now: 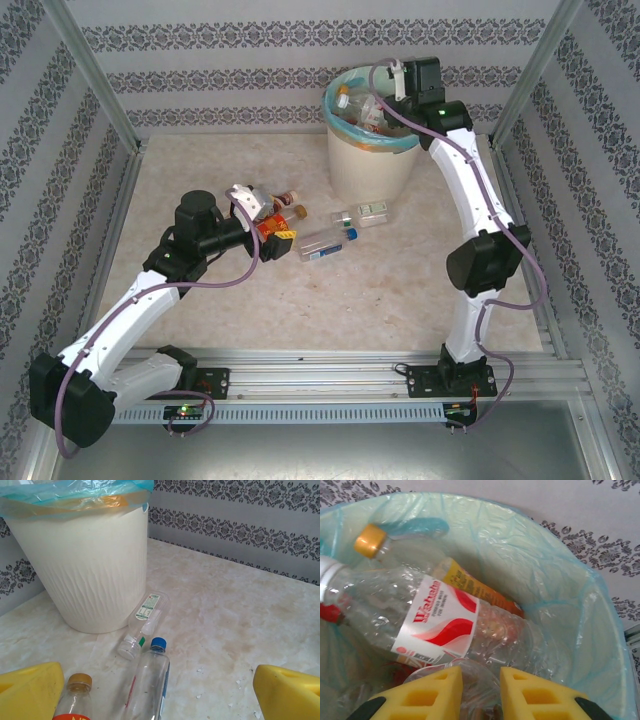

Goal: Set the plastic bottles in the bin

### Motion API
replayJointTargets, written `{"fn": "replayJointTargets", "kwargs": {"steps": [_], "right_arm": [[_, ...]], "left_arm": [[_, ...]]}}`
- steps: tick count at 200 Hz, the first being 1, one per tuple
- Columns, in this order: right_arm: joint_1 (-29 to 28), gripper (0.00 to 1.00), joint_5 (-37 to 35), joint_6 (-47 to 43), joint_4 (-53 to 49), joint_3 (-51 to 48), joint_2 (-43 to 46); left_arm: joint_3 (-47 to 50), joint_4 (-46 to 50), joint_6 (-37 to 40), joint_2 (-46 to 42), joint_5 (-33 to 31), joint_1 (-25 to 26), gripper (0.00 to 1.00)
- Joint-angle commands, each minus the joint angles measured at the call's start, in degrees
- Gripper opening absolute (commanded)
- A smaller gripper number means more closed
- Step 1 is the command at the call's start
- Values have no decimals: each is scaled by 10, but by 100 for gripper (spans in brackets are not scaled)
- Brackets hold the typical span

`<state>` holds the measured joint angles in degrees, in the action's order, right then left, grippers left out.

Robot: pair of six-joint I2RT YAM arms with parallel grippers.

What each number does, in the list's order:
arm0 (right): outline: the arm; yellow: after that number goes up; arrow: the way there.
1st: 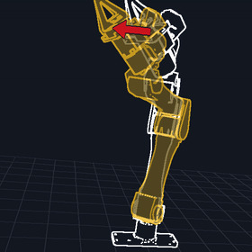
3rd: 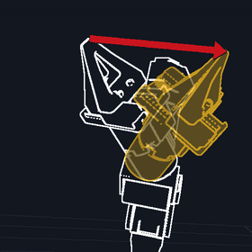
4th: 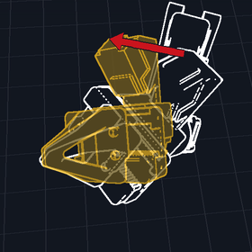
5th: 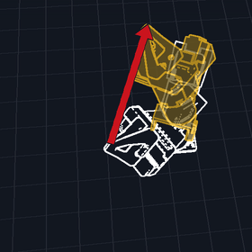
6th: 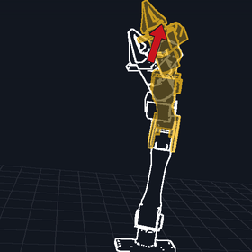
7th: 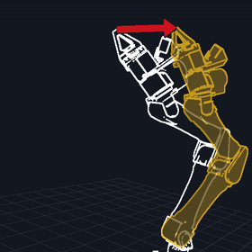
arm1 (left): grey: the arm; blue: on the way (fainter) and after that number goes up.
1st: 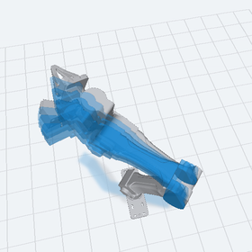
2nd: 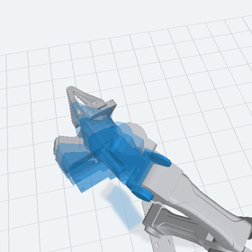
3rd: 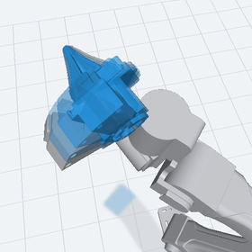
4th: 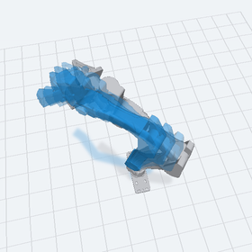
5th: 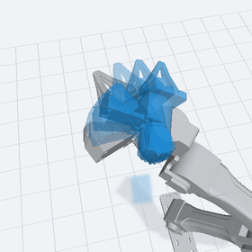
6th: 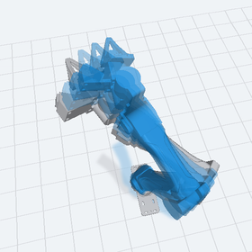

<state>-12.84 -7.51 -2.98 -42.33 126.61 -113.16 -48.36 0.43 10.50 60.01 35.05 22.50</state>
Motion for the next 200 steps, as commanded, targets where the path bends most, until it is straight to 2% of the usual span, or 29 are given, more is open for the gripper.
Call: {"fn": "replayJointTargets", "kwargs": {"steps": [1, 25, 52, 101, 119, 149, 200], "right_arm": [[14, 28, -12, 0, -75, -13, -25], [19, 27, 1, -5, -82, 20, -51], [20, 26, -6, -7, -154, 70, -95], [23, 25, -3, 13, -113, -60, -53], [25, 25, 3, 14, -100, -68, -48], [24, 27, 10, 11, -136, 33, -78], [11, 31, -6, -7, -204, 279, -141]], "left_arm": [[3, 0, 11, -1, 1, 4, 98], [8, -2, 12, -4, -1, 4, 98], [9, 5, 16, -2, -2, 4, 98], [10, 7, 18, -2, 1, 4, 98], [12, 6, 21, -4, -3, 4, 98], [12, 5, 19, -4, -3, 3, 98], [10, -3, 8, -5, 0, 4, 98]]}}
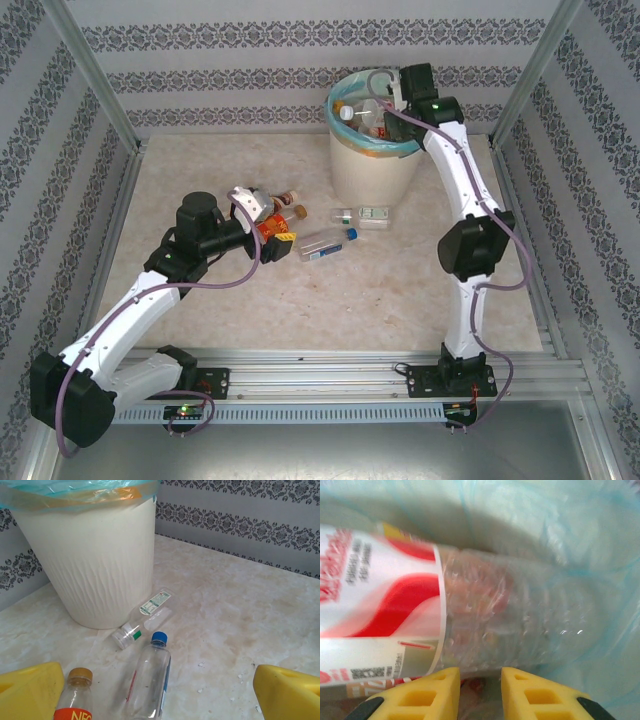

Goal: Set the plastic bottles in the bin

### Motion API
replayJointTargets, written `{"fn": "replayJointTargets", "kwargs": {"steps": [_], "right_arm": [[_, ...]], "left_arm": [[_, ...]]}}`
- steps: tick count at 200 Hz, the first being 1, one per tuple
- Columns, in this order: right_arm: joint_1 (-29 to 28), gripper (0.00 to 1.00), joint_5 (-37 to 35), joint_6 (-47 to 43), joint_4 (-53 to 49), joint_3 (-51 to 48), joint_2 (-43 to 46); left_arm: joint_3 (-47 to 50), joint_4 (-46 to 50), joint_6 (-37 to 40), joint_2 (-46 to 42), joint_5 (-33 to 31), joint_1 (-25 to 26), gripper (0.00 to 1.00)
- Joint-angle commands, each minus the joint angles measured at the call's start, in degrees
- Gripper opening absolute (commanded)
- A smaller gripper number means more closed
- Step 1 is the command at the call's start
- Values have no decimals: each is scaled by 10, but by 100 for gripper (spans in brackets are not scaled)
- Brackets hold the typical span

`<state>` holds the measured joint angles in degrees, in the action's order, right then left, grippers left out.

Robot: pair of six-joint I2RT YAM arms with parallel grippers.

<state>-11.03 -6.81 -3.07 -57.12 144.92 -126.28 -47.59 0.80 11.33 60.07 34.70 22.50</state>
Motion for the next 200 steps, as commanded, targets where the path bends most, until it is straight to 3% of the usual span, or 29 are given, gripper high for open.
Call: {"fn": "replayJointTargets", "kwargs": {"steps": [1, 59, 92, 140, 175, 200], "right_arm": [[-7, 31, -14, -6, -57, 99, -10], [-41, 32, -8, -4, -39, 84, 65], [-93, 34, 11, 4, -18, 4, 148], [-163, 34, 20, 25, 120, -286, 352], [-194, 34, 48, 44, 271, -538, 511], [-198, 34, 42, 57, 313, -637, 580]], "left_arm": [[3, -6, 0, -6, 3, 4, 98], [-1, -8, -11, -16, -33, 4, 98], [-43, 49, -46, -3, -73, 4, 95], [-88, 187, -35, 39, -56, 7, 87], [-76, 188, -48, 97, -85, 33, 81], [-116, 194, -50, 182, -101, 46, 81]]}}
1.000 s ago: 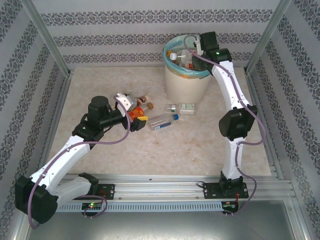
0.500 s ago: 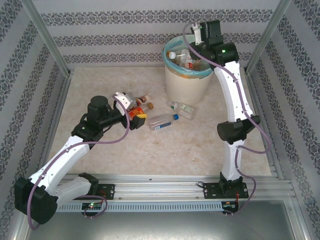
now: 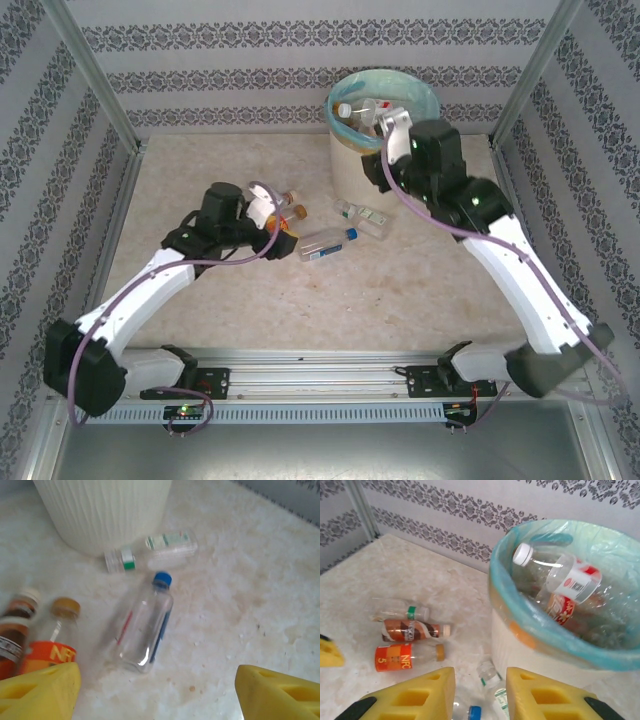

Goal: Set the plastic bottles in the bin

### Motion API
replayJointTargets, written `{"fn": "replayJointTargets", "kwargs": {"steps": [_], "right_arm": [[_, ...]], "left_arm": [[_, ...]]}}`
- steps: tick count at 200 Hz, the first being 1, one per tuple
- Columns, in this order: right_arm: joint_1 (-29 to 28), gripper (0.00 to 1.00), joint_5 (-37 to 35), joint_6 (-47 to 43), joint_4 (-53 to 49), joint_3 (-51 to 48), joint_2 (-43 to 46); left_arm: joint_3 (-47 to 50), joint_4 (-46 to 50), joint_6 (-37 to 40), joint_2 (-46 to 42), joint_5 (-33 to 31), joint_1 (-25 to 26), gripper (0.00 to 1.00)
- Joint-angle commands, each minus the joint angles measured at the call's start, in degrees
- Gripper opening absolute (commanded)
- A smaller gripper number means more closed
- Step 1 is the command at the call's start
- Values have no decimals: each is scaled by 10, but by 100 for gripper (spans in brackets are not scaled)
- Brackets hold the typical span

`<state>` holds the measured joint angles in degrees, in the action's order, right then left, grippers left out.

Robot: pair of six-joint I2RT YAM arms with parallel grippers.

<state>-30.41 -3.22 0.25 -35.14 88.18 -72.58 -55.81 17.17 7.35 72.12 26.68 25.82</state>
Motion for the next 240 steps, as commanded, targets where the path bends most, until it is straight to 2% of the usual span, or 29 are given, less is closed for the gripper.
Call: {"fn": "replayJointTargets", "kwargs": {"steps": [1, 27, 71, 123, 176, 208, 240], "right_arm": [[-4, 34, 6, 23, 94, -72, 45], [-1, 35, 8, 18, 109, -118, 79], [9, 38, 10, -6, 107, -132, 105], [33, 39, 14, -13, 108, -154, 132], [52, 40, 22, -7, 110, -172, 149], [54, 41, 23, -4, 110, -170, 146], [55, 42, 36, 4, 103, -150, 139]], "left_arm": [[-36, 29, -10, 66, -21, 13, 81], [-81, 27, 16, 157, -27, 23, 80], [-151, 44, 79, 277, -49, 55, 81], [-236, 123, 135, 386, -66, 78, 77], [-226, 104, 149, 421, -105, 80, 70], [-229, 107, 151, 419, -109, 80, 53], [-214, 120, 152, 361, -95, 80, 46]]}}
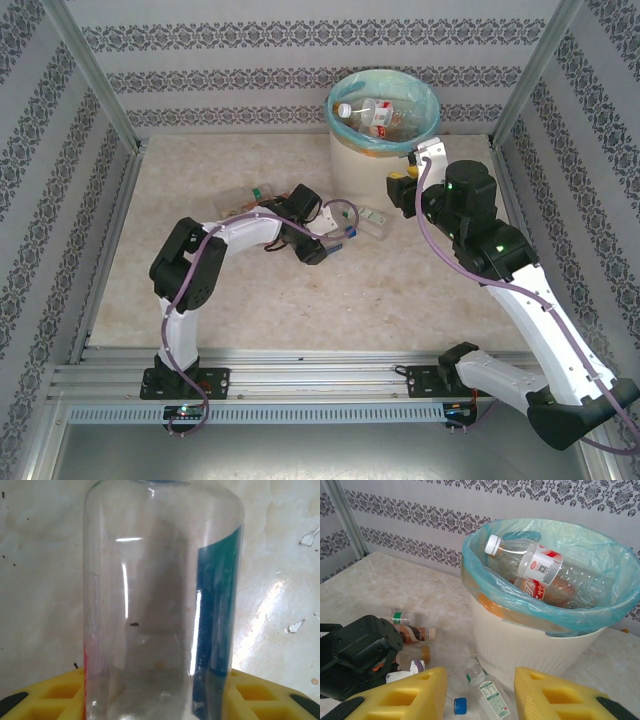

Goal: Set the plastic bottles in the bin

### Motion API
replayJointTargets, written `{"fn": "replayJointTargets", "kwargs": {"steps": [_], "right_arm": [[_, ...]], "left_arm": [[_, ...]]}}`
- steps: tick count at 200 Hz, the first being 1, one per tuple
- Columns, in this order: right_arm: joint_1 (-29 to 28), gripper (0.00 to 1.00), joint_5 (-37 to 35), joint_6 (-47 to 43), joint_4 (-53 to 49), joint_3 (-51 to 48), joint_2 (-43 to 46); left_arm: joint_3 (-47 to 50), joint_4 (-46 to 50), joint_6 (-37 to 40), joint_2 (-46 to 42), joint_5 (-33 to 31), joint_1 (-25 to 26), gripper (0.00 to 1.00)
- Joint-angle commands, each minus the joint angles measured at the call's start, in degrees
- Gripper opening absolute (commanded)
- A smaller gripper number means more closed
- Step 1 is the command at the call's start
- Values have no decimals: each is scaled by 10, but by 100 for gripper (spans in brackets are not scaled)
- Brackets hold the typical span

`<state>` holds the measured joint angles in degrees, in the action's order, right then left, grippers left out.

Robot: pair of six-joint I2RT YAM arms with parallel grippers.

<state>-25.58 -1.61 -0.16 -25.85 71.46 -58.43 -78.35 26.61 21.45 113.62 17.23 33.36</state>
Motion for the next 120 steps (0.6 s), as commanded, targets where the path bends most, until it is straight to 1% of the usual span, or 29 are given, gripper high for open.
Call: {"fn": "replayJointTargets", "kwargs": {"steps": [1, 20, 38, 62, 70, 86, 93, 105, 120], "right_arm": [[7, 42, 21, 9, 9, 18, -2], [10, 44, 42, 19, 2, 42, -7], [16, 46, 70, 34, 3, 64, -7], [28, 47, 151, 63, 19, 88, -5], [30, 47, 182, 73, 29, 91, -5], [31, 48, 268, 96, 63, 97, -11], [30, 48, 320, 110, 84, 100, -18], [26, 48, 383, 130, 108, 106, -33], [6, 50, 435, 139, 118, 122, -52]], "left_arm": [[13, 27, 11, -58, 1, 5, 46], [34, 50, 8, -137, 16, 4, 46], [66, 72, 10, -240, 44, 4, 46], [105, 77, 9, -376, 80, 4, 47], [116, 61, -1, -416, 85, 4, 47], [129, 15, -36, -475, 96, 4, 46], [131, -8, -50, -492, 110, 4, 46], [138, -57, -73, -512, 129, 4, 45], [143, -104, -86, -525, 143, 4, 45]]}}
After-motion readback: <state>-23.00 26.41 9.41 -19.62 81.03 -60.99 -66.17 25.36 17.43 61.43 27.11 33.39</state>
